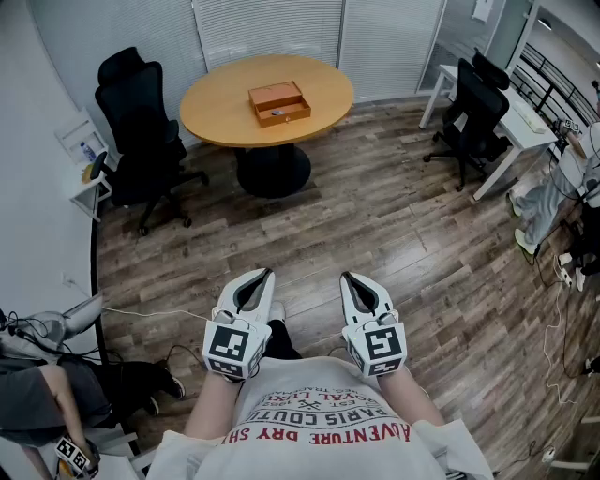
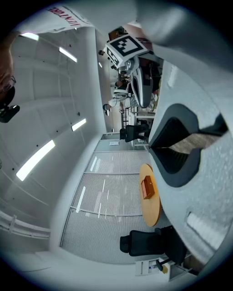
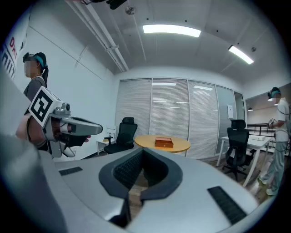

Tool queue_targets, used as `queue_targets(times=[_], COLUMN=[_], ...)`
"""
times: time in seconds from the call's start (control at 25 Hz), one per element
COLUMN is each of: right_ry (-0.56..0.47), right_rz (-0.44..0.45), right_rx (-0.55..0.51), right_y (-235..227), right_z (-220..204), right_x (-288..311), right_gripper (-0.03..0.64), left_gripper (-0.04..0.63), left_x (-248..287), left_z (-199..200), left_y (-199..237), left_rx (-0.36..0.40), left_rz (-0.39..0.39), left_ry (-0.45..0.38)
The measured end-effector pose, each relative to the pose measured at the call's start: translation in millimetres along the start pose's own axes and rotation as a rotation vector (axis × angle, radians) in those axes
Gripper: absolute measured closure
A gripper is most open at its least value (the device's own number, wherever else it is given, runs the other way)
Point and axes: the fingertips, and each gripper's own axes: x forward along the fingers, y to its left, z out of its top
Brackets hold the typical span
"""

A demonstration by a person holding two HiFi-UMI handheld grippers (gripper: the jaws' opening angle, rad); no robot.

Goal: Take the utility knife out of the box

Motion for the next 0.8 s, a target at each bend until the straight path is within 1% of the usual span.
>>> queue_targets(times=[0.36,0.64,0.72,0.8], right_ry=[0.015,0.017,0.024,0.024], right_rz=[-0.017,-0.034,-0.027,-0.011], right_rx=[0.026,0.065,0.079,0.066], right_y=[0.2,-6.2,-6.8,-4.8], right_z=[-5.5,-12.3,-16.9,-18.2], right_x=[10.0,18.0,22.6,29.3], right_gripper=[0.609,0.609,0.609,0.609], left_gripper=[0.584,0.584,0.584,0.584], left_x=[-0.3,1.1,1.4,2.5], left_z=[-4.2,-14.3,-19.3,-24.0], left_y=[3.2,11.3,16.1,25.8], left_rx=[0.017,0.009,0.009,0.003], left_rz=[-0.019,-0.007,-0.002,0.013], left_ry=[0.015,0.052,0.064,0.079])
